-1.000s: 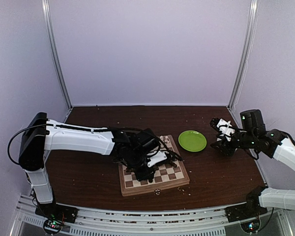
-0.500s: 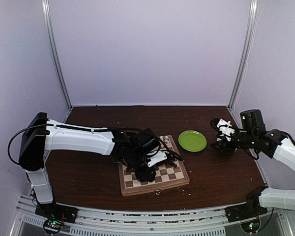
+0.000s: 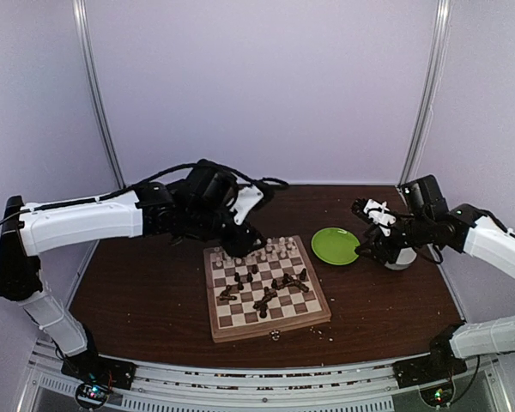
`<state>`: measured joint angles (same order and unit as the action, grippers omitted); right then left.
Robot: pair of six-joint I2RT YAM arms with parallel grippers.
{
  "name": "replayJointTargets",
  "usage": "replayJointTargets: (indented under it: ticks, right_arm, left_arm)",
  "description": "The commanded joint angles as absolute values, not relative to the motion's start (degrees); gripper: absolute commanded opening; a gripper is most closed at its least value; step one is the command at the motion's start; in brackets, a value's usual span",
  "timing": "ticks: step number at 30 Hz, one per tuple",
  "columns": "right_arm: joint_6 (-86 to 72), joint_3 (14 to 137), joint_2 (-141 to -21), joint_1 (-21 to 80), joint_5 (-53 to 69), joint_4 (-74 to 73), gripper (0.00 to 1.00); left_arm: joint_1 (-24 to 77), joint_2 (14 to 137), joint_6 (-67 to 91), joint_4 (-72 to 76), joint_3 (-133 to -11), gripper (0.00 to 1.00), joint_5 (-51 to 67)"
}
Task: Set up the chess pieces on the board
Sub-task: Place the king at e8, then pick up the rook from the chessboard.
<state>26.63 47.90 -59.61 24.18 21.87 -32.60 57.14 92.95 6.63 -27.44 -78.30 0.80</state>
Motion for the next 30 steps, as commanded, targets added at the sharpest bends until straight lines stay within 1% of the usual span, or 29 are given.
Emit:
replayJointTargets:
  ticks: [1,4,8,10,11,12,13,14,17,19,22,25,30]
  right_arm:
    - [25.67,59.12,-69.82,26.84,24.07,-37.75,0.53]
    - [25.99,64.55,-76.63,28.65,24.29,-40.15,0.53]
    - [25.93,69.55,-82.65,31.41,23.3,-40.31,0.53]
    - [25.88,72.38,-85.94,32.76,23.04,-41.64,0.53]
    - [25.92,73.31,-87.35,33.45,22.92,-42.2,0.55]
    - [26.09,73.93,-88.53,33.99,22.63,-42.6,0.57]
    - [26.3,74.24,-89.6,34.54,22.14,-42.84,0.58]
    - [26.51,74.53,-90.63,35.05,21.48,-42.95,0.58]
    - [26.58,75.68,-93.23,36.11,19.98,-43.24,0.59]
    - [26.48,76.73,-94.66,36.59,20.0,-43.6,0.59]
    - [26.59,78.12,-97.43,37.56,19.52,-43.9,0.57]
    - [26.12,81.33,-102.23,38.53,19.52,-45.76,0.5]
    - [25.73,84.81,-105.55,39.71,18.32,-47.77,0.5]
  left_arm:
    - [48.67,93.28,13.49,-11.38,-77.91,0.54,-2.48]
    - [44.05,97.12,14.45,-8.17,-84.74,0.56,-3.31]
    - [39.54,104.62,14.28,-6.22,-95.76,0.57,-3.33]
    - [37.88,107.38,14.71,-4.3,-97.74,0.57,-3.77]
    - [37.46,107.92,15.4,-2.82,-97.1,0.57,-5.42]
    - [37.22,107.77,16.13,-0.94,-95.01,0.56,-6.01]
    - [37.18,106.45,16.66,1.95,-91.6,0.56,-6.25]
    - [37.18,104.78,17.35,5.52,-86.97,0.55,-5.73]
    - [37.2,99.44,19.91,22.61,-68.81,0.54,-3.27]
    - [37.18,96.85,20.85,27.53,-63.32,0.54,-3.6]
    - [37.18,95.16,19.07,27.94,-64.04,0.49,-0.83]
    - [37.18,94.85,17.51,29.15,-64.05,0.45,2.14]
    - [37.2,94.77,17.79,29.5,-62.18,0.45,1.48]
